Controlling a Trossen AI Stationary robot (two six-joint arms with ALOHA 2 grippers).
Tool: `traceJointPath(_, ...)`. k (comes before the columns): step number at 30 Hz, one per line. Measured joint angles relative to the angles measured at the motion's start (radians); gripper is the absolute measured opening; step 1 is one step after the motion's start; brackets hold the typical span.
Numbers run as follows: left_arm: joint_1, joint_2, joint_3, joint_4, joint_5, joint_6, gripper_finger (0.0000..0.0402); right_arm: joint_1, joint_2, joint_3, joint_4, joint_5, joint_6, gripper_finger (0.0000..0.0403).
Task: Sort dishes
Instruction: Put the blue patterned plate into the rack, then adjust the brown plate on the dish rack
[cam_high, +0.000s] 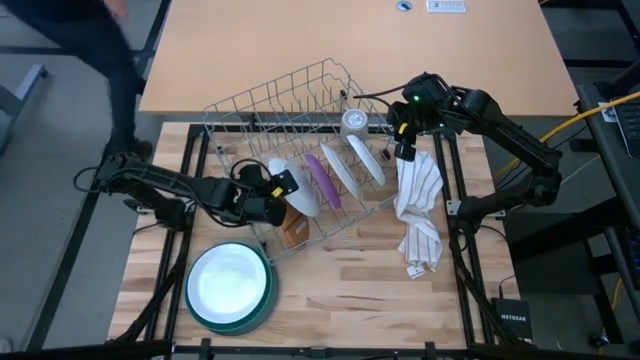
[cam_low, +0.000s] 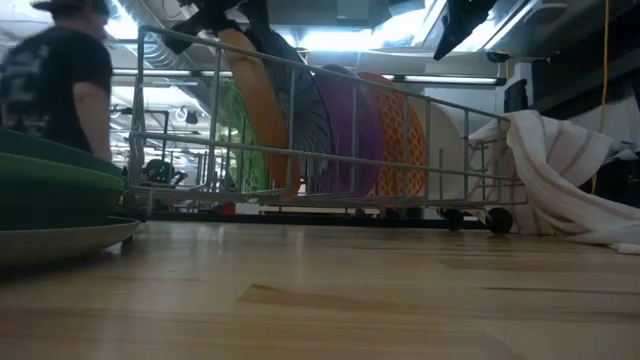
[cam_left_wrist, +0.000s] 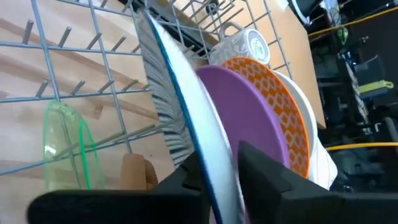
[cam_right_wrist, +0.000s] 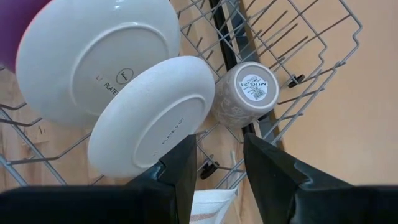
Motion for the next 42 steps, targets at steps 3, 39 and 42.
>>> traceJointPath(3, 0.004, 0.000, 0.000, -0.003, 0.007, 0.018, 0.0086, 0.000, 0.000, 0.000, -0.001, 0.000, 0.004, 0.0136)
traceJointPath(39, -0.274, -0.150, 0.001, -0.039, 0.306, 1.747, 0.0118, 0.001, 0.000, 0.000, -0.160, -0.290, 0.068, 0.0136)
traceJointPath(42, -0.300, -0.131, 0.001, -0.069, 0.301, 1.889, 0.0118, 0.001, 0.000, 0.000, -0.159, -0.307, 0.109, 0.0136)
